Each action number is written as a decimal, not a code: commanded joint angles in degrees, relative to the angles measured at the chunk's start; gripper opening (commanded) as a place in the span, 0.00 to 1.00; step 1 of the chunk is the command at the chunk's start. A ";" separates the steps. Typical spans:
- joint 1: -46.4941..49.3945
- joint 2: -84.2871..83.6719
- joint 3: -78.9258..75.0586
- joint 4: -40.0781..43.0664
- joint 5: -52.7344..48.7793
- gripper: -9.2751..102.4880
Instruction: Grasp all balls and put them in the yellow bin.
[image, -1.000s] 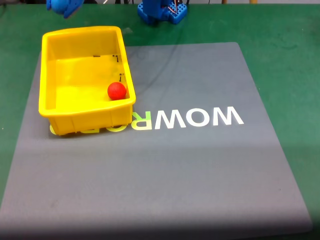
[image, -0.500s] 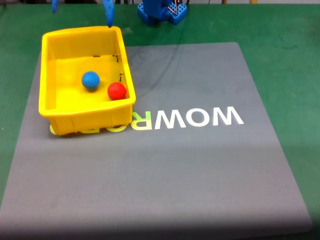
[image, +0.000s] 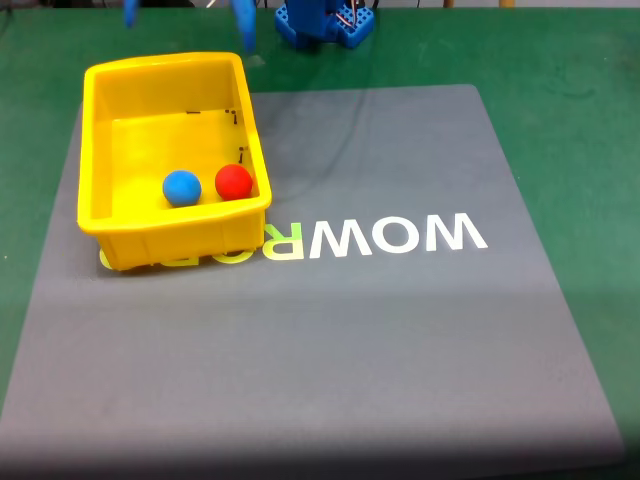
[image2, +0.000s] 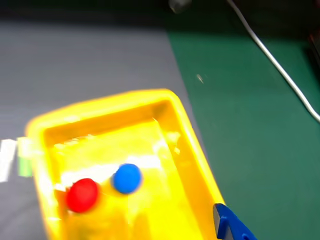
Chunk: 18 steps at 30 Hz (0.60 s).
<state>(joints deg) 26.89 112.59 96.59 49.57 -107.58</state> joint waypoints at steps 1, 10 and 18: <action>-6.50 5.54 -1.76 0.18 3.34 0.50; -25.31 24.96 21.45 -3.08 8.35 0.49; -28.56 43.68 50.01 -8.09 2.81 0.34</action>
<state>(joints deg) -1.41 149.68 135.62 45.26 -102.66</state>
